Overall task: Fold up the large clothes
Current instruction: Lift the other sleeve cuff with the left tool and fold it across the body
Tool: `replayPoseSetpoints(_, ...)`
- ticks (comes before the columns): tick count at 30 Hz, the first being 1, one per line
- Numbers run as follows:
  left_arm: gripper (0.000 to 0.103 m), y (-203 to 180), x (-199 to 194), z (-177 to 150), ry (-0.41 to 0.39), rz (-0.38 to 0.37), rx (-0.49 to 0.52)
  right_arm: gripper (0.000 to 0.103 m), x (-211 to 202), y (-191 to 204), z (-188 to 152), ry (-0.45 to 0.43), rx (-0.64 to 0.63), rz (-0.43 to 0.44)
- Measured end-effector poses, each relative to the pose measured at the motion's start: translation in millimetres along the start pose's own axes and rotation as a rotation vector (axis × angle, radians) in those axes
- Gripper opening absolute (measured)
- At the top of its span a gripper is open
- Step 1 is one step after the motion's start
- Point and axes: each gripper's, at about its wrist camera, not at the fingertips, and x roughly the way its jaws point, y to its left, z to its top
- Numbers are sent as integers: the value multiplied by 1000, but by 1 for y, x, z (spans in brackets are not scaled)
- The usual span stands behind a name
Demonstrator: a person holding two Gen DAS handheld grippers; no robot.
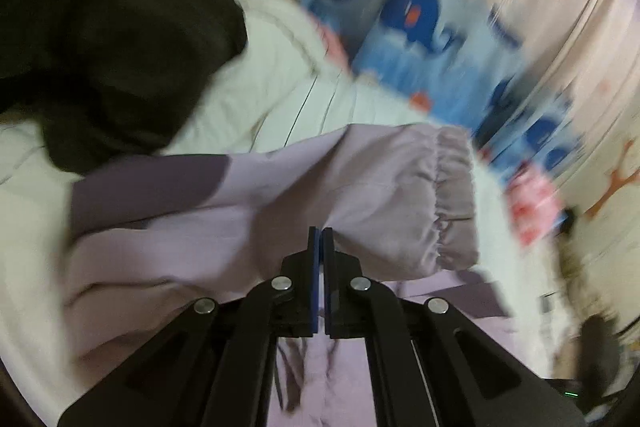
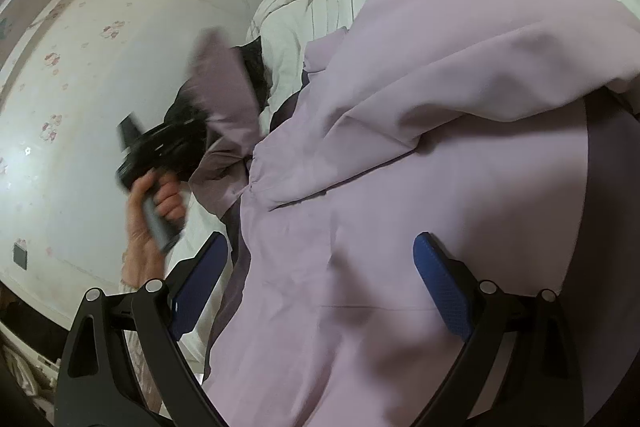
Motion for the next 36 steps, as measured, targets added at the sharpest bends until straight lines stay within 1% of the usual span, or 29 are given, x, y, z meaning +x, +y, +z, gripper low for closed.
replayPoseSetpoints(1,2,5,-19,-2,-18,-32,-4,90,2,3,0,5,-20,-10)
replayPoseSetpoints(2,2,8,-30,-4,-24,-44,-1,90,4,7,-1,13,-43,-14)
replayPoseSetpoints(3,2,11,-45,-7,-23,-63,11,91,6,11,-1,20,-53,0)
replayPoseSetpoints(5,2,16,-64,-23,-1,-105,29,96,9,22,0,36,-58,72)
replayPoseSetpoints(6,2,16,-69,-34,14,-121,39,96,13,34,3,32,-74,123)
replayPoseSetpoints(8,2,16,-68,-56,48,-153,51,96,21,53,9,24,-100,155)
replayPoseSetpoints(11,2,12,-56,-78,81,-184,57,96,53,93,27,38,-116,205)
replayPoseSetpoints(14,1,3,-52,-92,82,-239,45,96,101,138,53,53,-129,199)
replayPoseSetpoints(16,1,-6,-54,-99,81,-255,61,96,128,155,66,78,-99,188)
replayPoseSetpoints(17,1,-11,-54,-99,82,-256,75,96,141,161,72,92,-90,179)
replayPoseSetpoints(18,1,-13,-55,-97,81,-250,88,96,158,169,78,119,-93,121)
replayPoseSetpoints(19,1,-15,-59,-97,79,-234,111,96,165,169,83,132,-68,96)
replayPoseSetpoints(20,1,-15,-61,-95,79,-214,132,96,163,164,86,119,-12,123)
replayPoseSetpoints(21,1,-18,-64,-94,82,-183,173,96,155,160,86,92,9,135)
replayPoseSetpoints(22,2,-25,-65,-95,91,-130,248,96,144,155,83,52,6,125)
replayPoseSetpoints(23,2,-33,-63,-97,97,-78,331,96,128,147,78,-1,-6,107)
replayPoseSetpoints(24,2,-48,-57,-105,109,-4,459,96,113,134,72,-47,-12,80)
replayPoseSetpoints(25,2,-62,-47,-118,139,42,586,96,105,122,68,-61,-8,53)
replayPoseSetpoints(26,2,-69,-36,-128,164,59,669,96,99,111,64,-59,-1,29)
replayPoseSetpoints(27,2,-80,-23,-143,193,80,763,96,98,94,65,-32,14,0)
replayPoseSetpoints(28,9,-90,-11,-160,211,113,862,96,100,87,68,-16,26,-17)
replayPoseSetpoints(29,22,-96,-2,-172,207,147,938,96,99,78,71,-8,38,-36)
replayPoseSetpoints(30,73,-104,6,-186,175,193,1036,96,96,71,75,-13,37,-49)
replayPoseSetpoints(31,90,-108,10,-194,134,206,1093,96,91,67,80,-22,23,-51)
replayPoseSetpoints(32,90,-112,16,-205,96,204,1174,96,85,65,84,-31,3,-51)
replayPoseSetpoints(33,89,-114,27,-212,116,213,1223,96,80,63,83,-37,-8,-52)
replayPoseSetpoints(34,90,-114,39,-216,143,227,1249,96,76,60,84,-42,-22,-62)
replayPoseSetpoints(35,93,-113,50,-218,169,240,1266,96,75,56,85,-40,-28,-69)
replayPoseSetpoints(36,96,-111,62,-221,183,269,1290,96,74,46,85,-31,-28,-76)
